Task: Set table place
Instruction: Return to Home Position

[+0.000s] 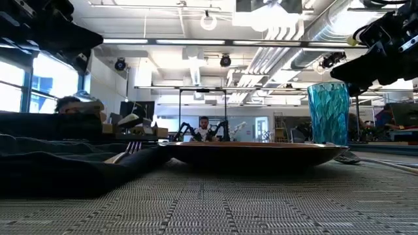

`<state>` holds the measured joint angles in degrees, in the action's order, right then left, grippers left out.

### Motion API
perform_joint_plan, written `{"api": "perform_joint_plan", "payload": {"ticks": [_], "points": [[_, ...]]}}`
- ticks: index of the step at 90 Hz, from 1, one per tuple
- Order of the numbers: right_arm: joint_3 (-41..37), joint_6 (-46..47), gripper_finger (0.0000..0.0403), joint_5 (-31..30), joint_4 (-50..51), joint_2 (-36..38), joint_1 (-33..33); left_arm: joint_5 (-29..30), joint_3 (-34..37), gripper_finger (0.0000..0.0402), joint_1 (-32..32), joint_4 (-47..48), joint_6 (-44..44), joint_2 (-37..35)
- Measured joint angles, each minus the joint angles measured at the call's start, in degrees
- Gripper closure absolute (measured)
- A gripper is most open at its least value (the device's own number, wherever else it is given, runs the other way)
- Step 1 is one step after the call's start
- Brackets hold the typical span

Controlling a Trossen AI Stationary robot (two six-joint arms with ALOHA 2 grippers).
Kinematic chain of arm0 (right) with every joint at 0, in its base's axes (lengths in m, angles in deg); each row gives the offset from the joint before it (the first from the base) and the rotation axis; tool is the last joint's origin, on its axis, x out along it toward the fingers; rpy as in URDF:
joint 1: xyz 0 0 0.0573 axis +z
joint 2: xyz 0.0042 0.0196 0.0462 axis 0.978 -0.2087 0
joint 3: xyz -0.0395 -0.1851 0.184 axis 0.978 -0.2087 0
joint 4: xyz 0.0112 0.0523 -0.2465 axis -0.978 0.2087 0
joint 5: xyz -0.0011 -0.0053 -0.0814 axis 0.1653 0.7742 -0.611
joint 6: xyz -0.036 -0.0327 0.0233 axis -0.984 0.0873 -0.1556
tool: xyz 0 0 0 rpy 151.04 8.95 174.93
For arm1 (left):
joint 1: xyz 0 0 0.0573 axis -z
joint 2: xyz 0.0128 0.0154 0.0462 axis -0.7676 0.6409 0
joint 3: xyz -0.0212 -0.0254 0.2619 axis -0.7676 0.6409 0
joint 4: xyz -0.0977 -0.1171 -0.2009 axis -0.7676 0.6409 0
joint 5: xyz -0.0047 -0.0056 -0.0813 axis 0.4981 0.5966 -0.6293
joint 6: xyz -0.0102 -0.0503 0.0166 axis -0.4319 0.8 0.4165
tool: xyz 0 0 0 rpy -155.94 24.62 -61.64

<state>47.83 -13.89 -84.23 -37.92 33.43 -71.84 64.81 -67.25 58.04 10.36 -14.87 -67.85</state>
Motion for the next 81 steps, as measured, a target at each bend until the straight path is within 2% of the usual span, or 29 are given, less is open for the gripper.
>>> {"api": "perform_joint_plan", "payload": {"ticks": [9, 17, 22, 26, 32, 41, 50, 61, 74, 81], "points": [[0.00, 0.00, 0.0382, 0.00, 0.00, 0.00, 0.00, -0.62, 0.00, 0.0401, -2.63, -3.93, -2.71, 0.00], [0.00, 0.00, 0.0382, -0.02, -0.02, 0.00, 0.00, -6.04, -0.02, 0.0401, -4.81, -5.28, -3.47, -0.07], [0.00, 0.00, 0.0382, -0.02, -0.02, -0.02, 0.00, -8.22, -0.04, 0.0401, -5.54, -2.93, -3.38, -0.04], [0.00, 0.00, 0.0382, -0.02, -0.02, -0.02, 0.00, -7.69, -0.03, 0.0401, -5.80, -0.20, -3.17, -0.02], [0.00, 0.00, 0.0382, -0.03, -0.04, -0.02, 0.00, -3.78, 0.06, 0.0401, -6.02, 2.19, -2.99, 0.00], [0.00, 0.00, 0.0382, -0.02, -0.05, -0.02, 0.00, -0.04, 2.87, 0.0401, -6.01, -1.80, -3.03, -0.72], [0.00, 0.00, 0.0382, -0.03, -0.07, -0.04, 0.01, -0.77, 8.14, 0.0401, -6.01, -6.83, -3.27, -2.94], [0.00, -0.02, 0.0382, 0.00, -0.02, -0.07, 0.02, -1.43, 8.37, 0.0401, -6.01, -2.16, -3.08, -6.79], [0.00, 0.00, 0.0382, 0.00, 0.04, -0.09, 0.02, -6.90, 8.23, 0.0401, -6.05, 1.62, -4.03, -12.19], [0.00, 0.00, 0.0382, 0.06, 0.07, -0.09, 0.02, -6.74, 8.17, 0.0401, -6.18, 1.84, -4.98, -13.90]]}}
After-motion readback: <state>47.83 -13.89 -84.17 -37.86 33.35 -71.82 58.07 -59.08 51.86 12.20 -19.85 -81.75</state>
